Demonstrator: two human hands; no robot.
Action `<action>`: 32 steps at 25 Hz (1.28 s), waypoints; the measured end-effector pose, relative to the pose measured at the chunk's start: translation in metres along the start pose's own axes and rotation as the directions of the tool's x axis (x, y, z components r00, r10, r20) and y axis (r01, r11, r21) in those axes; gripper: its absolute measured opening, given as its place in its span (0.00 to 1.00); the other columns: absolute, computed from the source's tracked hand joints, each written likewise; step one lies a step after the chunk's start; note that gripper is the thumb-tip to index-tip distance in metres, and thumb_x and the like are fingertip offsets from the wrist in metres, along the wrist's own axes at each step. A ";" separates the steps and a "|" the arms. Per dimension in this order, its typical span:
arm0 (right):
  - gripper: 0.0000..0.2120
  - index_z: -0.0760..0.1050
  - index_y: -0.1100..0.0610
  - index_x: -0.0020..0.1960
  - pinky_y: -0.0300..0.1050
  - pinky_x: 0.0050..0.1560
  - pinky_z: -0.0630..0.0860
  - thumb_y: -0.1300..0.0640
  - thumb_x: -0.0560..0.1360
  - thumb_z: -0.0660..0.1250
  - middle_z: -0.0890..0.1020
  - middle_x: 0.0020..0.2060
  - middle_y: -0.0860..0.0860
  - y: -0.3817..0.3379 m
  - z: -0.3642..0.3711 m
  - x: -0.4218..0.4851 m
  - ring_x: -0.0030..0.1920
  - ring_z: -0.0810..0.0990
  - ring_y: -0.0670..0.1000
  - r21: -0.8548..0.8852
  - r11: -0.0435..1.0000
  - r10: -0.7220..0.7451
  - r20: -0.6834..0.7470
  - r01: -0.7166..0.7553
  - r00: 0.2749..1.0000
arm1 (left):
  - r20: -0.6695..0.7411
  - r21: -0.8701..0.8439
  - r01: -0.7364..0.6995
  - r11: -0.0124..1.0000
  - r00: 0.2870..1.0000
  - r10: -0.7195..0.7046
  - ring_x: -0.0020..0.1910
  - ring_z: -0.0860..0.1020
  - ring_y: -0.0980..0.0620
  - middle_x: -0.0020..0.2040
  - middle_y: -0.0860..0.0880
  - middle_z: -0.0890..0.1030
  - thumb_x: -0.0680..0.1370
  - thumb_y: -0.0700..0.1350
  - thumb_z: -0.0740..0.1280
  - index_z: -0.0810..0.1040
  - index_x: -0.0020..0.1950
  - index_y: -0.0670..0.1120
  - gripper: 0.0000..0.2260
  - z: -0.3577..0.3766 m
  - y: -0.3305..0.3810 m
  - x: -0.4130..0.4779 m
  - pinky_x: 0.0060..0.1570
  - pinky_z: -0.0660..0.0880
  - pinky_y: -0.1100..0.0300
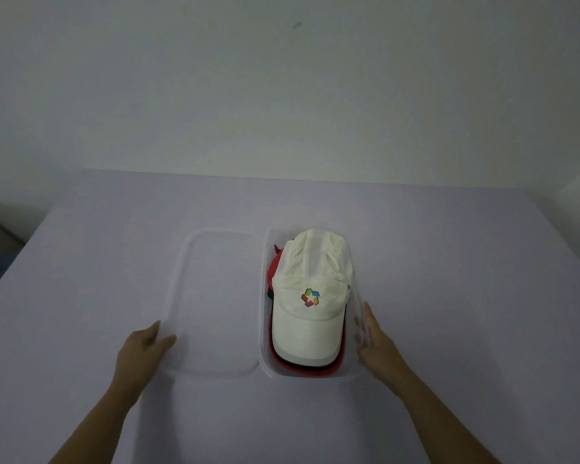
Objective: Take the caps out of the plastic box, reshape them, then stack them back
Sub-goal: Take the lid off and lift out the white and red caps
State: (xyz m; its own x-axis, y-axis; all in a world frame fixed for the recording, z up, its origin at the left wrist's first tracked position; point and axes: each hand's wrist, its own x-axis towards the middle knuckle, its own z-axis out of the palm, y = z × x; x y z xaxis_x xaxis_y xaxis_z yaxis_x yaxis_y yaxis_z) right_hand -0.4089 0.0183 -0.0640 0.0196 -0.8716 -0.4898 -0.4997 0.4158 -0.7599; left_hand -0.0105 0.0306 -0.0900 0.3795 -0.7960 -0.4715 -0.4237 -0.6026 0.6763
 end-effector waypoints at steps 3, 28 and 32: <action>0.40 0.39 0.46 0.74 0.42 0.61 0.69 0.72 0.74 0.55 0.58 0.75 0.50 0.000 -0.001 0.001 0.70 0.67 0.53 -0.059 0.998 0.007 0.007 -0.007 1.000 | -0.010 0.093 0.007 0.996 1.000 -0.006 0.61 0.72 0.36 0.65 0.36 0.72 0.73 0.49 0.69 0.73 0.66 0.37 0.25 0.005 0.004 0.002 0.64 0.68 0.41; 0.60 0.33 0.49 0.74 0.59 0.72 0.55 0.47 0.61 0.75 0.35 0.75 0.57 -0.077 0.016 0.016 0.74 0.37 0.63 -0.793 0.454 -0.148 0.383 0.407 0.912 | 0.026 0.012 -0.233 0.972 0.972 0.232 0.58 0.76 0.41 0.60 0.37 0.77 0.82 0.43 0.51 0.52 0.76 0.42 0.22 0.137 0.133 -0.054 0.57 0.71 0.55; 0.48 0.35 0.53 0.75 0.56 0.66 0.68 0.62 0.68 0.64 0.40 0.76 0.53 -0.079 0.011 0.007 0.75 0.41 0.63 -0.755 0.538 -0.245 0.285 0.374 0.927 | 0.022 -0.013 -0.179 0.984 0.984 0.179 0.57 0.76 0.38 0.60 0.35 0.77 0.82 0.42 0.53 0.54 0.75 0.43 0.22 0.135 0.138 -0.055 0.59 0.71 0.49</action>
State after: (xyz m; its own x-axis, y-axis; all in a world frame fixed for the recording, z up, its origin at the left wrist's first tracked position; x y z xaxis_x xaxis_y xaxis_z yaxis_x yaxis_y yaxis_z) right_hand -0.3596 -0.0176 -0.0116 0.3872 -0.8358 -0.3891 -0.9155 -0.2987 -0.2694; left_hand -0.2008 -0.0165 -0.0472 0.2794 -0.8920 -0.3552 -0.4739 -0.4499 0.7570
